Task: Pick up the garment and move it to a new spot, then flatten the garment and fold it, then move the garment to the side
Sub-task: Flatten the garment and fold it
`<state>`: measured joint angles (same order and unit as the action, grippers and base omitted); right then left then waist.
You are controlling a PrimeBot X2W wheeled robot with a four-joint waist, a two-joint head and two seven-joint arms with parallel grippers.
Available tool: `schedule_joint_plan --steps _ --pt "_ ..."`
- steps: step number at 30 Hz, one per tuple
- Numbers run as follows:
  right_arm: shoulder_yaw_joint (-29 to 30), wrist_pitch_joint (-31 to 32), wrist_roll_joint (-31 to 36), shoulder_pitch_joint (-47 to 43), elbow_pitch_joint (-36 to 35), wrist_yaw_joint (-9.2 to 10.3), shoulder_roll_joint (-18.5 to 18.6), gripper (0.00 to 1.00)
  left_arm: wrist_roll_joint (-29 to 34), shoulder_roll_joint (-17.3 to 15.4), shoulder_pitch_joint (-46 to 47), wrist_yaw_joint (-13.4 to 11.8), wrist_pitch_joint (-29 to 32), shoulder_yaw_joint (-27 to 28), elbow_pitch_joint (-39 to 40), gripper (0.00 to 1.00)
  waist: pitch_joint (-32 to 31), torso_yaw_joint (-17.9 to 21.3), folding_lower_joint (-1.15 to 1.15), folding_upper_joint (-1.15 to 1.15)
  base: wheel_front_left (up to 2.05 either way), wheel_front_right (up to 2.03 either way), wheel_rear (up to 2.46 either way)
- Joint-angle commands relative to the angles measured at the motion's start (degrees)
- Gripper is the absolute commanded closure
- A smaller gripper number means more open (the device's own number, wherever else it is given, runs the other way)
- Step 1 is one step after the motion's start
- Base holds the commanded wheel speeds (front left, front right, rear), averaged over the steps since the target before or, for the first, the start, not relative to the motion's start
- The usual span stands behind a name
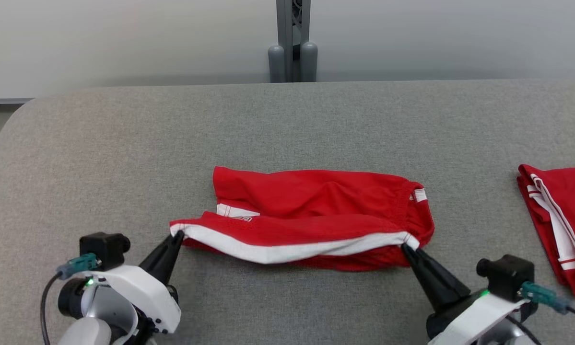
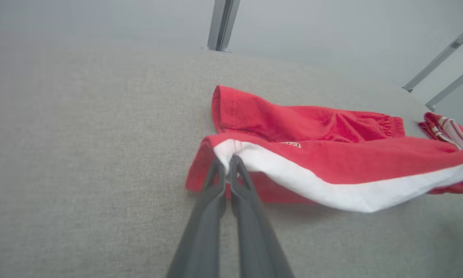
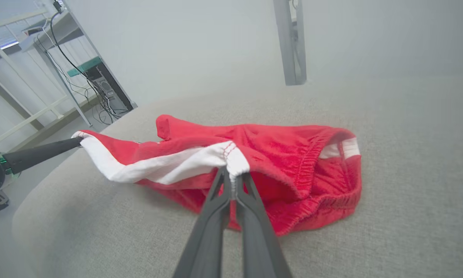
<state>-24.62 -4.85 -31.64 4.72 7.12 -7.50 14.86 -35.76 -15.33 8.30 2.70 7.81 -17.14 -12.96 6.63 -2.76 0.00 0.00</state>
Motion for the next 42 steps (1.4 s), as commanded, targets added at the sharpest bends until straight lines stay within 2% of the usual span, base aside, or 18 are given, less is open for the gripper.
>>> schedule_joint_plan --steps 1,6,15,22,27,31,34,42 --pt "1.2 -0.3 -0.6 0.6 -1.6 0.02 0.6 1.0 -0.2 -0.9 1.2 -0.7 0.5 0.8 1.7 1.0 -0.3 0.5 0.0 0.0 0.0 0.0 0.0" --pt "5.3 0.4 -2.5 3.2 -7.9 0.02 1.7 1.0 0.2 -2.0 2.9 -3.5 2.2 2.5 11.1 1.0 -1.2 1.3 0.0 0.0 0.0 0.0 0.0" --pt "11.8 4.0 -0.4 10.1 -17.7 0.02 1.7 1.0 3.2 -3.4 8.5 -7.7 2.9 5.1 26.3 1.0 -2.6 2.7 0.0 0.0 0.0 0.0 0.0" --pt "14.1 7.7 0.2 14.9 -23.0 0.02 1.9 1.0 6.1 -4.4 13.7 -9.2 4.2 4.9 34.4 1.0 -3.1 3.3 0.0 0.0 0.0 0.0 0.0" --pt "14.7 9.2 0.3 17.1 -23.1 0.02 1.9 1.0 6.8 -4.4 16.2 -9.5 5.3 4.5 36.4 1.0 -2.4 3.5 0.0 0.0 0.0 0.0 0.0" --pt "14.1 9.7 0.2 21.1 -19.9 0.02 2.3 1.0 5.8 -3.7 19.9 -8.6 6.1 3.6 34.1 1.0 -1.1 3.6 0.0 0.0 0.0 0.0 0.0" --pt "12.9 9.3 -0.4 25.7 -15.6 0.02 2.3 1.0 4.3 -2.4 24.4 -7.1 6.2 3.0 28.8 1.0 0.4 3.6 0.0 0.0 0.0 0.0 0.0" --pt "7.9 5.0 -2.5 44.1 1.3 0.02 3.2 1.0 2.3 1.8 43.0 -1.7 2.3 2.2 5.2 1.0 4.7 3.2 0.0 0.0 0.0 0.0 0.0"
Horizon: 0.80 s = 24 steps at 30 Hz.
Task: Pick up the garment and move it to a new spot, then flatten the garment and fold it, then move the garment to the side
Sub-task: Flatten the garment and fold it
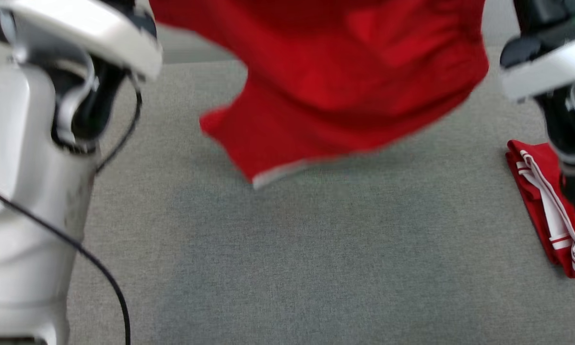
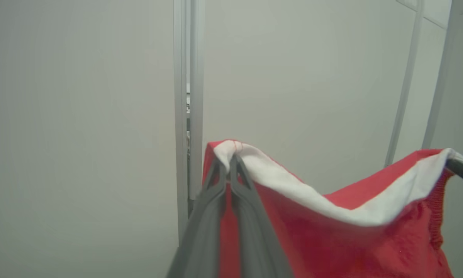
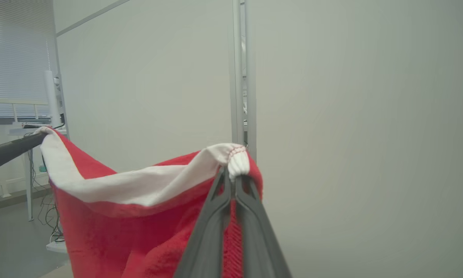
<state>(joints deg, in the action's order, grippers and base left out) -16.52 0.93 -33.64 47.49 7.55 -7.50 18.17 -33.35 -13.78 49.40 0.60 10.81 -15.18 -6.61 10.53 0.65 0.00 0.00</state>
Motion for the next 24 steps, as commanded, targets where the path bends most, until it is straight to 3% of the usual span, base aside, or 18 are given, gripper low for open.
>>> schedule_joint_plan --steps 1,8,15,20,24 --pt "-1.0 -1.3 -1.2 3.8 3.1 0.02 -0.3 1.0 0.2 0.6 4.7 1.0 -1.7 0.4 -4.1 1.0 1.2 -0.3 0.0 0.0 0.0 0.0 0.0" --pt "-5.0 -8.7 -3.5 20.5 23.5 0.02 -2.3 1.0 1.2 2.7 20.8 3.5 -7.2 0.4 -27.8 1.0 2.2 0.0 0.0 0.0 0.0 0.0 0.0" --pt "-10.0 -13.5 -7.0 29.5 43.2 0.03 -5.9 1.0 2.6 5.3 29.3 6.0 -13.6 -2.4 -47.0 1.0 3.2 -0.4 0.0 0.0 0.0 0.0 0.0" --pt "-15.0 -14.7 -9.0 31.8 49.1 0.02 -7.9 1.0 2.5 6.4 30.9 6.9 -17.2 -5.1 -54.9 1.0 7.1 -0.4 0.0 0.0 0.0 0.0 0.0" --pt "-20.0 -15.1 -11.5 30.7 48.1 0.02 -6.6 1.0 0.8 7.7 30.0 7.1 -19.4 -6.8 -57.2 1.0 11.6 -1.0 0.0 0.0 0.0 0.0 0.0"
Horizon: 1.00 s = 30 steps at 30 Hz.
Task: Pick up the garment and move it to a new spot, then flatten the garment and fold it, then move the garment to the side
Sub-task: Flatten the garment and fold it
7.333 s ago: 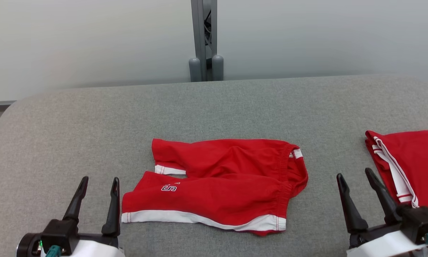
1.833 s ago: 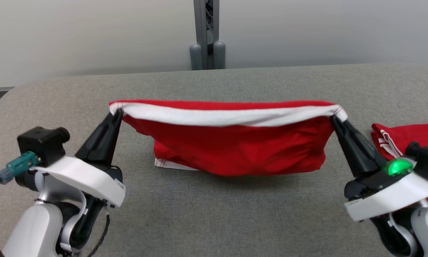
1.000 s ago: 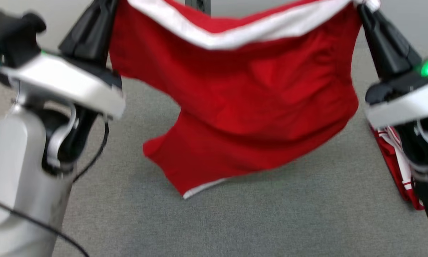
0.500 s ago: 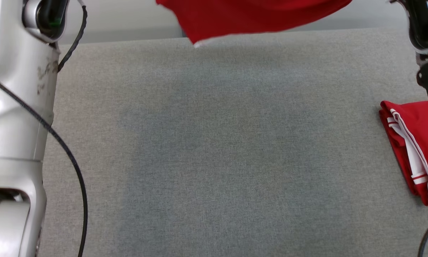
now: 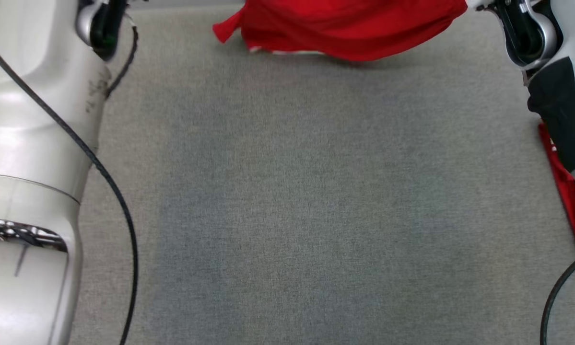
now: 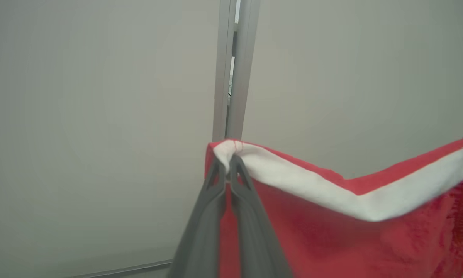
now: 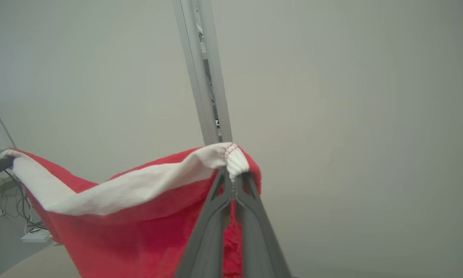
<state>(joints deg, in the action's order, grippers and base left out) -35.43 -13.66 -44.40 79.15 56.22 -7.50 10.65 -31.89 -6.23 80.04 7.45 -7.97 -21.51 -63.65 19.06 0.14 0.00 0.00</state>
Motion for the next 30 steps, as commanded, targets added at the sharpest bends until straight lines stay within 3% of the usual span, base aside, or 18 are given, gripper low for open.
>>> schedule_joint_plan --steps 1,6,10,14,23,30 --pt "-1.3 -0.9 -2.6 -1.8 -1.6 0.02 1.4 1.0 -0.9 0.5 -1.5 0.2 -1.4 -1.3 -0.1 1.0 3.9 -0.7 0.0 0.0 0.0 0.0 0.0" --pt "-5.4 -1.4 -8.7 -9.1 -8.9 0.02 5.5 1.0 -5.7 0.7 -7.8 0.2 -6.1 -0.3 2.2 1.0 5.7 -1.2 0.0 0.0 0.0 0.0 0.0" --pt "-3.8 -1.5 -12.6 -17.5 -16.8 0.02 8.5 1.0 -6.6 0.3 -16.0 0.2 -7.2 0.2 6.5 1.0 5.3 -1.4 0.0 0.0 0.0 0.0 0.0" --pt "-2.4 -1.5 -13.8 -26.3 -24.7 0.02 10.6 1.0 -5.4 -0.6 -25.8 0.1 -7.3 3.1 16.2 1.0 4.0 -1.5 0.0 0.0 0.0 0.0 0.0" --pt "-1.9 -1.5 -14.4 -47.1 -35.2 0.02 13.7 1.0 0.9 -2.8 -55.1 -5.3 -6.8 3.5 39.7 1.0 -0.7 -1.4 0.0 0.0 0.0 0.0 0.0" --pt "0.2 -1.5 -10.1 -58.6 -39.0 0.02 15.2 1.0 -1.2 -6.9 -72.1 -9.7 3.1 2.3 57.6 1.0 -3.4 -2.5 0.0 0.0 0.0 0.0 0.0"
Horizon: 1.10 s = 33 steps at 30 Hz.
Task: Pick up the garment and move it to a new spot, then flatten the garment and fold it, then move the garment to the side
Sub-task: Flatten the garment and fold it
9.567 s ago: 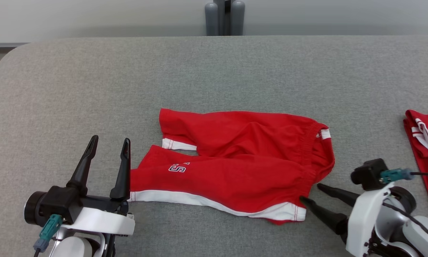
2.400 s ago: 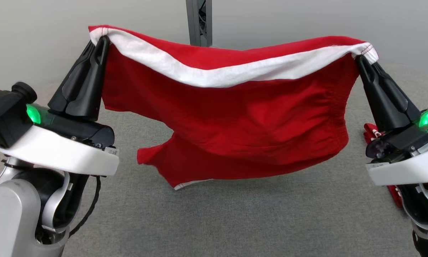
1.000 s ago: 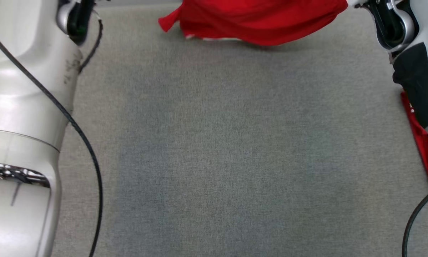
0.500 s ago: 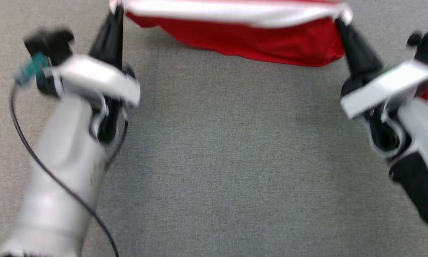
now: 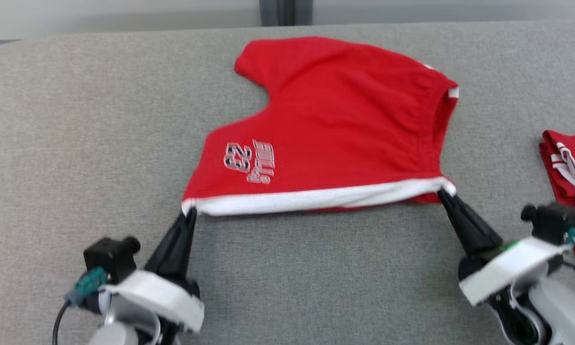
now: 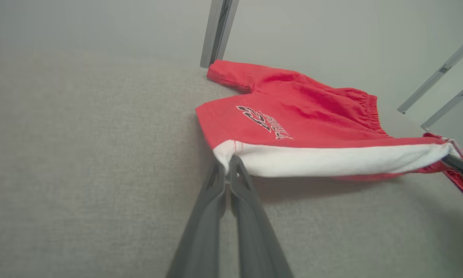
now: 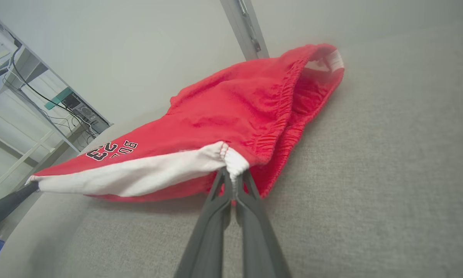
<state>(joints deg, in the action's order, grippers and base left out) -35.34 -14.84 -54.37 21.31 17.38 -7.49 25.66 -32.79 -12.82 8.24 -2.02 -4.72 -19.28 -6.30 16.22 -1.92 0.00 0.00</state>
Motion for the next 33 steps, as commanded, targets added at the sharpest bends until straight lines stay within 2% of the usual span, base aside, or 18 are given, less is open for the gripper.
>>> schedule_joint_plan --steps 1,5,10,16,20,23,26,30,33 --pt "0.5 -0.3 -0.1 -2.5 -0.7 0.0 -0.1 1.0 -0.8 -0.7 -2.3 -0.8 1.8 -0.2 2.8 1.0 -1.0 -0.6 0.0 0.0 0.0 0.0 0.0" --pt "0.4 0.4 1.8 -8.4 -2.8 0.0 1.3 1.0 -2.3 -3.1 -10.1 -3.3 10.3 -2.2 11.4 1.0 -2.7 -1.3 0.0 0.0 0.0 0.0 0.0" --pt "2.9 2.6 2.3 -16.7 -5.3 0.0 1.9 1.0 -4.2 -5.4 -18.2 -6.9 17.7 -3.5 20.1 1.0 -4.4 -2.2 0.0 0.0 0.0 0.0 0.0" --pt "9.4 6.2 3.8 -26.2 -9.2 0.0 1.1 1.0 -5.6 -7.9 -23.8 -9.8 24.4 -4.4 25.9 1.0 -5.4 -3.2 0.0 0.0 0.0 0.0 0.0" --pt "12.7 9.2 5.3 -30.7 -11.8 0.0 0.6 1.0 -6.6 -9.4 -25.8 -10.7 27.3 -4.6 28.1 1.0 -5.4 -3.5 0.0 0.0 0.0 0.0 0.0" --pt "16.5 12.5 6.8 -35.1 -14.7 0.01 -0.1 1.0 -7.6 -11.2 -27.6 -11.0 29.5 -4.3 30.6 1.0 -5.0 -3.5 0.0 0.0 0.0 0.0 0.0" --pt "20.1 15.4 8.3 -37.6 -18.3 0.0 -1.9 1.0 -6.9 -12.5 -28.2 -11.4 28.5 -2.4 32.7 1.0 -4.5 -2.9 0.0 0.0 0.0 0.0 0.0" --pt "22.9 18.4 9.5 -37.2 -22.7 0.01 -5.8 1.0 -5.7 -14.5 -23.8 -9.8 27.1 0.0 33.1 1.0 -3.3 -1.3 0.0 0.0 0.0 0.0 0.0" --pt "24.1 19.6 9.8 -34.9 -24.7 0.0 -9.4 1.0 -4.1 -15.5 -16.7 -7.7 28.0 0.0 32.5 1.0 -2.2 -0.1 0.0 0.0 0.0 0.0 0.0"
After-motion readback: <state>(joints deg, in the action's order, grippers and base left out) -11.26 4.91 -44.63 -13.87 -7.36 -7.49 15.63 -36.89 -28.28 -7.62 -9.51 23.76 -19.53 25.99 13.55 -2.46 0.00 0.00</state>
